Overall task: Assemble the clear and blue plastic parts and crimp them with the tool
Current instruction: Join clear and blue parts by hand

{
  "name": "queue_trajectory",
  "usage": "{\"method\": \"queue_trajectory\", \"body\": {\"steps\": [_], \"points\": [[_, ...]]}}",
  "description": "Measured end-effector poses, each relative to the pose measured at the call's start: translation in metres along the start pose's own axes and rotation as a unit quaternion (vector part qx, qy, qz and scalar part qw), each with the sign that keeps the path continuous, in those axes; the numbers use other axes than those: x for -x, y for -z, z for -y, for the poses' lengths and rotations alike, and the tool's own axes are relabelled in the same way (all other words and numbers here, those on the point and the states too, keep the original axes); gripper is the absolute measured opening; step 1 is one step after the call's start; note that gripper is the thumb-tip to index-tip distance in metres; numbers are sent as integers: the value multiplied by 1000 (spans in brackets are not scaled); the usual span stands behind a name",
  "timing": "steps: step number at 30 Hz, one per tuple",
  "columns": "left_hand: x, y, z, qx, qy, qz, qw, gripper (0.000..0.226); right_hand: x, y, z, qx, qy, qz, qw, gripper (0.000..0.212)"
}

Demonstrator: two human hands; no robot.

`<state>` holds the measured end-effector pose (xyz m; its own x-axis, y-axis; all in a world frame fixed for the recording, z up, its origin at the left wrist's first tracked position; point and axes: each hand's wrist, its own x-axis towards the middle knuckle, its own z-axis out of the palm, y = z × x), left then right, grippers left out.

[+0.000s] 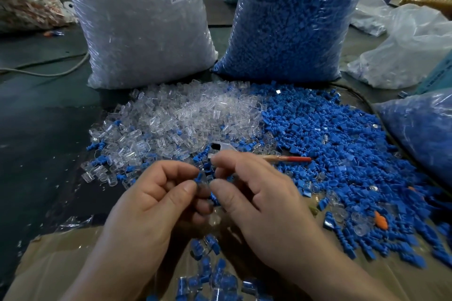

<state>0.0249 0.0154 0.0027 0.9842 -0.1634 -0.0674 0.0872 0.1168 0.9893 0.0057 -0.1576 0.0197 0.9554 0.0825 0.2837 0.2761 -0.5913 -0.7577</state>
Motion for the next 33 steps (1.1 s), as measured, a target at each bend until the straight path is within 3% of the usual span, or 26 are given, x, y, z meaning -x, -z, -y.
{"method": "queue_trajectory", "body": {"steps": [4, 8, 10, 14, 19, 23, 26, 33], "points": [[0, -4, -3, 18, 5, 33, 999, 12, 1, 0, 2, -93, 1, 27, 995, 20], [0, -2, -4, 32, 21, 16, 999, 8, 1, 4, 5, -216, -88, 81, 969, 15], [1, -3, -6, 26, 23, 12, 999, 14, 1, 5, 6, -225, -102, 90, 965, 14], [4, -4, -2, -72, -16, -16, 997, 25, 3, 1, 5, -67, -33, 28, 997, 17], [8, -1, -1, -175, -59, -18, 983, 57, 2, 0, 4, -26, 18, 5, 999, 14], [9, -4, -2, -241, -98, -58, 964, 29, 1, 2, 8, 51, 110, 44, 992, 16], [10, -4, -2, -276, -103, -81, 952, 46, 2, 5, 13, 87, 149, 62, 983, 26], [15, -10, -11, -306, -87, -79, 945, 39, 1, 7, 16, 164, 185, 68, 967, 33]]}}
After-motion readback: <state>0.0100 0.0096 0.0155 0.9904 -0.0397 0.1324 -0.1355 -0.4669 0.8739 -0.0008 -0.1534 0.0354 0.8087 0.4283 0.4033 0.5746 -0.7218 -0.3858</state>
